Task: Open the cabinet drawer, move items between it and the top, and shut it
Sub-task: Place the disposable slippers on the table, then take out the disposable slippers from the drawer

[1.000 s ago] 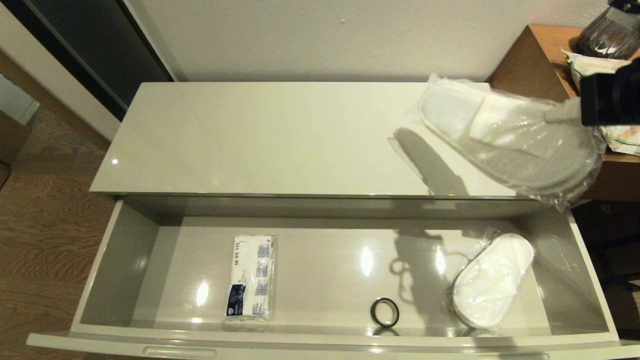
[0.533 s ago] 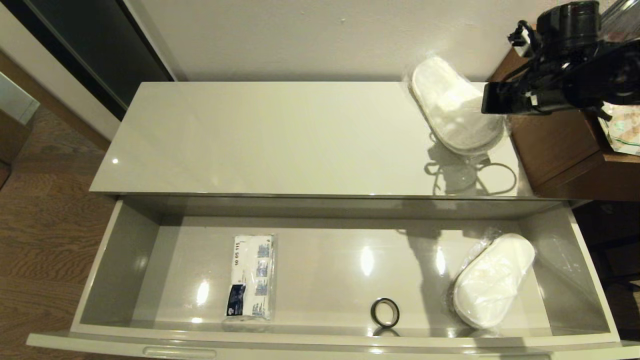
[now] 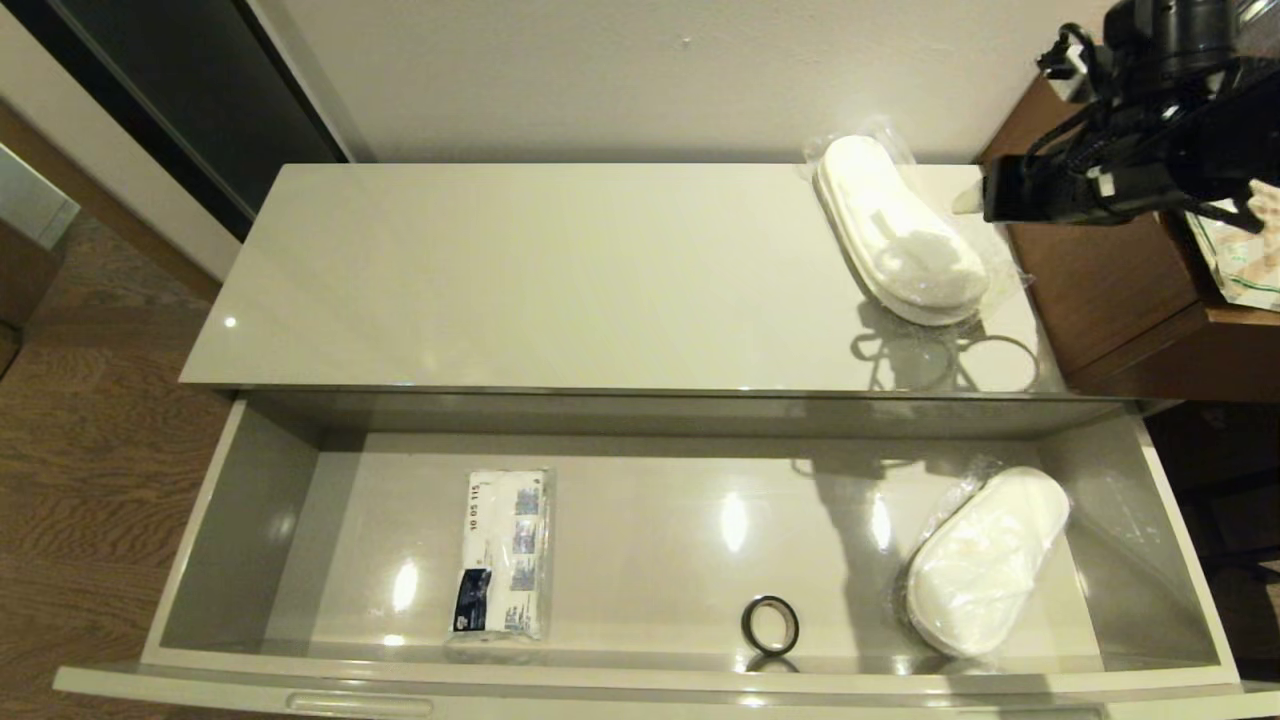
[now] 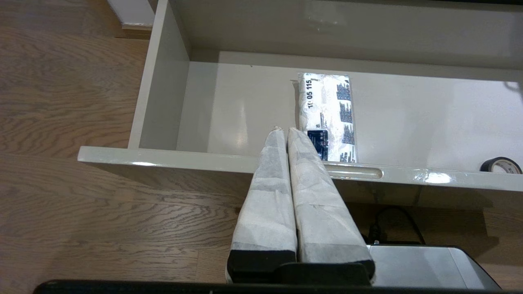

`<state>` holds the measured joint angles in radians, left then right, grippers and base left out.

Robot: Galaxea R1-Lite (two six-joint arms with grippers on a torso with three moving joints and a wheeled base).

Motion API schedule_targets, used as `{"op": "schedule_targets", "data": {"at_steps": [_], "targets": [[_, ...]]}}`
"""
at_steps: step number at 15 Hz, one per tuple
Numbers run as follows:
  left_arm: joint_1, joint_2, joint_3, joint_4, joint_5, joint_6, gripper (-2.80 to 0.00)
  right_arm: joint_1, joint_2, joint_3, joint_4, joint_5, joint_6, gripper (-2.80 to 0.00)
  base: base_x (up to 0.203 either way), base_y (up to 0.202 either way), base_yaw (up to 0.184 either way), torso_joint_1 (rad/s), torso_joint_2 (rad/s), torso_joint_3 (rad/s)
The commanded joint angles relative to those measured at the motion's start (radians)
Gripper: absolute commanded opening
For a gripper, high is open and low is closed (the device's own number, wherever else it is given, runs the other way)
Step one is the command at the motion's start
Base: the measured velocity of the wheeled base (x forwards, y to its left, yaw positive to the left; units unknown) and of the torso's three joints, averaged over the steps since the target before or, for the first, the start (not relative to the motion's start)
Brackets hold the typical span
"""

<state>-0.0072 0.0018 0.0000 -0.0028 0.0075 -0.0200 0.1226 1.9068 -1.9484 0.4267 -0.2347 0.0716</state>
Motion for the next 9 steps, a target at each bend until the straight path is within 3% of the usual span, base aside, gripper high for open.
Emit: {"op": "schedule_targets", "data": {"at_steps": [1, 4, 5, 6, 9], "targets": [[0.000, 0.000, 0.000, 0.000, 0.000, 0.000, -2.80, 0.003, -0.159, 0.037, 0.088, 0.003, 0.004, 0.00, 0.000, 0.000, 0.000, 0.000, 0.00, 0.000], [0.000, 0.000, 0.000, 0.000, 0.000, 0.000, -2.80, 0.027, -0.363, 0.197, 0.246, 0.040, 0.012, 0.00, 0.000, 0.000, 0.000, 0.000, 0.00, 0.000], [0.000, 0.000, 0.000, 0.000, 0.000, 0.001, -2.80, 0.037, -0.429, 0.285, 0.283, 0.046, 0.023, -1.89, 0.000, 0.000, 0.000, 0.000, 0.00, 0.000], [0.000, 0.000, 0.000, 0.000, 0.000, 0.000, -2.80, 0.048, -0.499, 0.382, 0.312, 0.051, 0.040, -2.80, 0.000, 0.000, 0.000, 0.000, 0.00, 0.000], [0.000, 0.000, 0.000, 0.000, 0.000, 0.000, -2.80, 0.069, -0.697, 0.629, 0.357, 0.055, 0.069, -2.80, 0.000, 0.000, 0.000, 0.000, 0.00, 0.000]]}}
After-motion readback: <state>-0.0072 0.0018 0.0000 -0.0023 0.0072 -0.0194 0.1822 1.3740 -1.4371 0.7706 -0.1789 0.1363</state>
